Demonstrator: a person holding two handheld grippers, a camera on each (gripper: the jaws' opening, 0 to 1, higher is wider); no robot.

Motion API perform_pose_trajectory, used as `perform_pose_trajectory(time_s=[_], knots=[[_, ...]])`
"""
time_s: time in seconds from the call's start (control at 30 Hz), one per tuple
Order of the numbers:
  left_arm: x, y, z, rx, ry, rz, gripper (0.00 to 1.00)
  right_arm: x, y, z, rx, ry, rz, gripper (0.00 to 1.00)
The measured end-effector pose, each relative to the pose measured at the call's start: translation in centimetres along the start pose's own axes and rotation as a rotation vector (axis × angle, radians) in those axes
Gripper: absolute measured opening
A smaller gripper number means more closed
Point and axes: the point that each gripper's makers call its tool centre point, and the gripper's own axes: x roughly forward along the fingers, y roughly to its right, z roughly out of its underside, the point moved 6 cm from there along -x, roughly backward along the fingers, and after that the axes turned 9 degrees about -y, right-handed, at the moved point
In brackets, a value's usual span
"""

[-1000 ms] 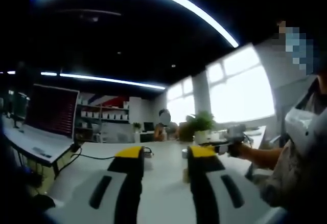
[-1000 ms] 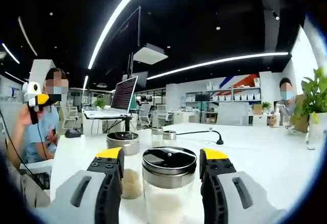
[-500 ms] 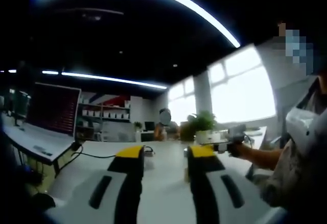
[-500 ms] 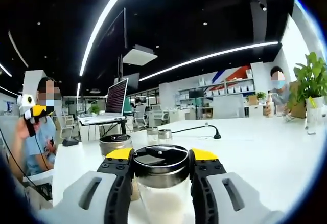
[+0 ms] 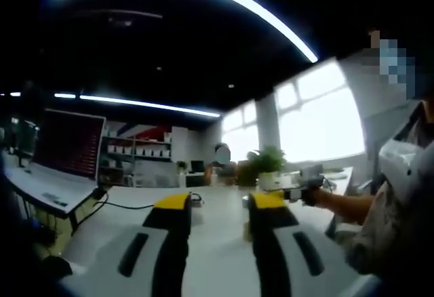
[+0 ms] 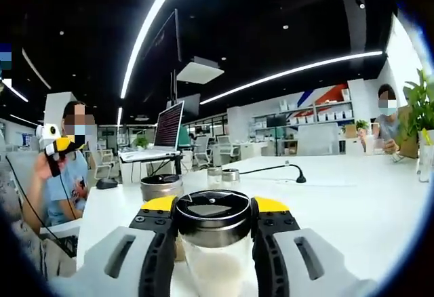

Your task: Rotate the seasoning bottle until the label or dispensing opening points toward the visible target arrow and the bottle remains upright within the marked orientation range

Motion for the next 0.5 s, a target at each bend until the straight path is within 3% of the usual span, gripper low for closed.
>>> perform_pose_trajectory(time_s=[0.5], knots=[[-0.07, -0.03, 0.23, 0.000, -0.003, -0.003, 0.35, -0.10, -0.15, 0.07, 0.001, 0.003, -0.027, 0.42]])
